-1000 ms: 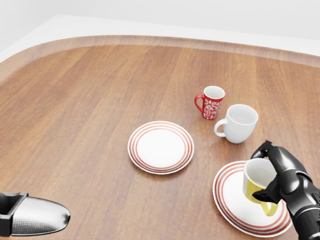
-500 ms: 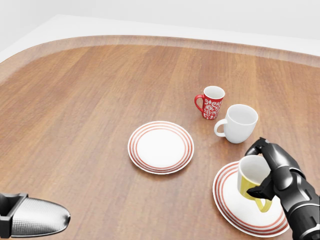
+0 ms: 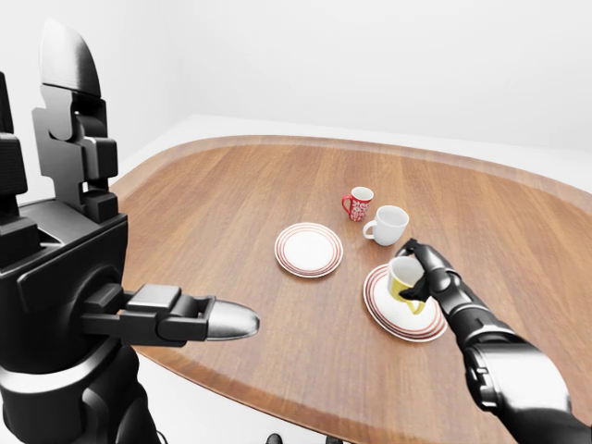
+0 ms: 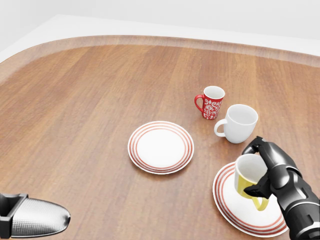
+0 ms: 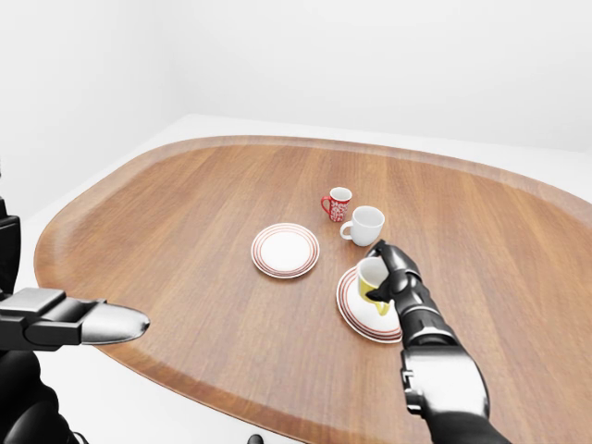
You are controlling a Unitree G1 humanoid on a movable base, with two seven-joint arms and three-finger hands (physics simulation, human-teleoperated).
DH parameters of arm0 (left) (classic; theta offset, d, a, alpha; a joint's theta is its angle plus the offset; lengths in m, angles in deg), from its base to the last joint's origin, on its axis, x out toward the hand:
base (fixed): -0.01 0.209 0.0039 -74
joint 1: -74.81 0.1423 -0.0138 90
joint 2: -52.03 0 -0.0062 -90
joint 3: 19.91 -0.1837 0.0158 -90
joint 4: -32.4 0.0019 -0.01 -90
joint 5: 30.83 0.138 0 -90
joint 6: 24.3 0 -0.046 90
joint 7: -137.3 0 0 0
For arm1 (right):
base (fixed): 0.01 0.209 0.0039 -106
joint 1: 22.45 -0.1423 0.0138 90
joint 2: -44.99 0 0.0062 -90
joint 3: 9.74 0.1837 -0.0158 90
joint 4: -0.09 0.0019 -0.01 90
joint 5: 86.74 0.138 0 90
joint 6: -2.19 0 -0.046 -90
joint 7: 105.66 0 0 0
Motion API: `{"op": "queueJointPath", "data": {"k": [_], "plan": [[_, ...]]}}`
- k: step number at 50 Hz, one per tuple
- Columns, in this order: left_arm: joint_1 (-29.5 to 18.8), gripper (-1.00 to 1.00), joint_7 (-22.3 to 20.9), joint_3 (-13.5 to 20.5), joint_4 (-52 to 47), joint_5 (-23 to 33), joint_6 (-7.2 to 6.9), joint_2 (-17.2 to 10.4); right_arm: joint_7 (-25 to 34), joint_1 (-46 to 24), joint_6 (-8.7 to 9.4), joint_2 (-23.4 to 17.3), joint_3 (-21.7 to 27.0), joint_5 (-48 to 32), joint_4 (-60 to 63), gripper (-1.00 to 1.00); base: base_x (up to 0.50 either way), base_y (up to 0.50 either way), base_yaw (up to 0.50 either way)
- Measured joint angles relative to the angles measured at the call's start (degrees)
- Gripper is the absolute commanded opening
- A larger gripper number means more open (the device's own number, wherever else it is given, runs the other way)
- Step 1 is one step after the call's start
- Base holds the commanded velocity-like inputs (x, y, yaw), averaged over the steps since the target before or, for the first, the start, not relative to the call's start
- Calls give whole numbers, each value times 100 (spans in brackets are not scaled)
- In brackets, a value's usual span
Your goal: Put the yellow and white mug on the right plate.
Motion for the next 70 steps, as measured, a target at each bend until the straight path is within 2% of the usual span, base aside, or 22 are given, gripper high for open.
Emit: {"op": "queueJointPath", "data": {"k": [10, 11, 12, 50, 70], "plan": [[17, 100, -2, -16, -14, 7, 0, 7, -12, -4, 0, 6, 4, -7, -8, -98, 0, 0, 0], [17, 100, -2, -17, -16, 8, 0, 8, -13, -5, 0, 6, 5, -8, -7, -53, 0, 0, 0], [18, 100, -3, -19, -18, 9, 0, 8, -19, -7, 0, 5, 8, -16, -6, 100, 0, 0, 0], [-6, 100, 3, 4, -53, -18, 0, 11, -106, -5, 0, -14, 53, -39, 17, 100, 0, 0, 0], [11, 100, 13, -34, -68, -24, 0, 28, -19, -19, 0, -63, 96, 238, 285, 100, 0, 0, 0]]}}
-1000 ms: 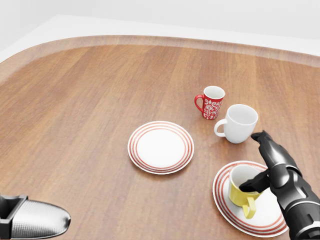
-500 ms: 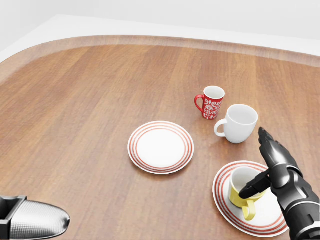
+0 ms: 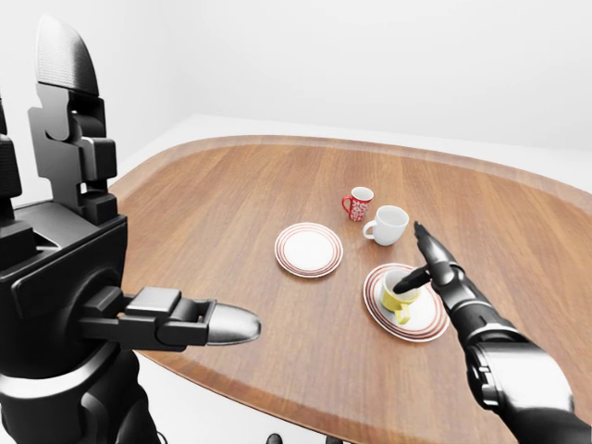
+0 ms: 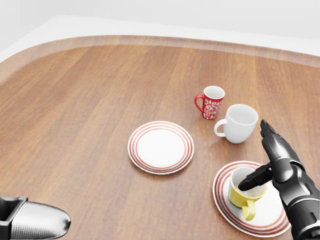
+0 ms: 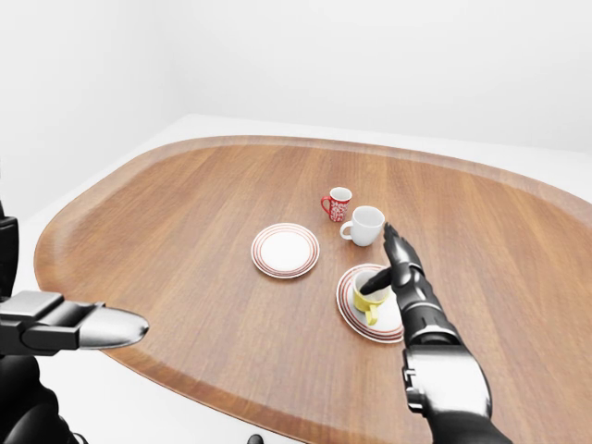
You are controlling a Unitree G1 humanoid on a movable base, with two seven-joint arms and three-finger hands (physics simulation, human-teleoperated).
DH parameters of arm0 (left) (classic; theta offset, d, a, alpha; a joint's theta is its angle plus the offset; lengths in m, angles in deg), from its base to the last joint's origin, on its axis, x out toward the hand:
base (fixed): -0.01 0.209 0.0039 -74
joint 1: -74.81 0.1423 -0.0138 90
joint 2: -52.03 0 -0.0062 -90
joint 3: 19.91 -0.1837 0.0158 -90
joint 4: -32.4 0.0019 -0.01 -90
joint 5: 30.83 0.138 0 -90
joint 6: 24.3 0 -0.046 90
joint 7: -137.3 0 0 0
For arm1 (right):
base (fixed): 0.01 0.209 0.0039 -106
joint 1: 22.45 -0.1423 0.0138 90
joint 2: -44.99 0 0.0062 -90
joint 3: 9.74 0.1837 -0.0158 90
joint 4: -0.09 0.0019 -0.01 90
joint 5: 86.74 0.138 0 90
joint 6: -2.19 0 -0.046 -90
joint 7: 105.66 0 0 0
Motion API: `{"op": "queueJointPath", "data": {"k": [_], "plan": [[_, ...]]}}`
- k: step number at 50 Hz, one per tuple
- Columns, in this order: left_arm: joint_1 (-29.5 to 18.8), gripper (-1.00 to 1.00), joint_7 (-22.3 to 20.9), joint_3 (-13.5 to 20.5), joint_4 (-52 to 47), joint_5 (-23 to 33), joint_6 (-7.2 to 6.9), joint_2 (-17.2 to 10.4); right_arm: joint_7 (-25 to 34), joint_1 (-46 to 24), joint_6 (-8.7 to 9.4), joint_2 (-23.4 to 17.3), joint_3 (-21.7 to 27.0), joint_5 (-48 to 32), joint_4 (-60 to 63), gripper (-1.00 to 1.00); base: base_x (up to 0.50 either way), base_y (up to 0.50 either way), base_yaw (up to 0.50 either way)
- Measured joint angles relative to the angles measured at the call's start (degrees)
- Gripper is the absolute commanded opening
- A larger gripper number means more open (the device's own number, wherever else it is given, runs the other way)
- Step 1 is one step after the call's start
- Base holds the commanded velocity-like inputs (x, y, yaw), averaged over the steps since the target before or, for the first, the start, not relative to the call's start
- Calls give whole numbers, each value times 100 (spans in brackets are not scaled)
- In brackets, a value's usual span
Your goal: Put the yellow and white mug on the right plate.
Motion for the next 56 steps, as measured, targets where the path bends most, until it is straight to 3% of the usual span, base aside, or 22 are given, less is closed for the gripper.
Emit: {"op": "queueJointPath", "data": {"k": [10, 20, 23, 30, 31, 46, 51, 56], "plan": [[13, 100, -4, -6, 8, 0, 0, 6, 390, 48, 0, 17, 58, 321, 341, 100, 0, 0, 0], [17, 100, -5, 8, 29, -15, 0, 8, 1665, 569, 0, 123, 201, 933, 1812, 100, 0, 0, 0], [14, 100, 0, 12, 24, -24, 0, 9, 2295, 885, 188, 204, 283, 1188, 2841, 100, 0, 0, 0], [4, 100, 11, 27, 8, -50, 0, 6, 3443, 1344, 965, 375, 437, 1590, 5203, 100, 0, 0, 0], [1, 100, 14, 29, 4, -54, 0, 5, 3562, 1381, 1000, 391, 455, 1622, 5496, 100, 0, 0, 0], [-179, 100, 198, 200, -132, -402, 0, -95, 4420, 1161, 1000, 400, 632, 2096, 8797, 100, 0, 0, 0], [-270, 100, 626, 347, -172, -1035, 0, -334, 4420, 936, 1000, 322, 649, 2239, 9613, 100, 0, 0, 0], [-361, 100, 1321, 549, -197, -2024, 0, -728, 4420, 688, 1000, 221, 658, 2371, 10297, 100, 0, 0, 0]]}}
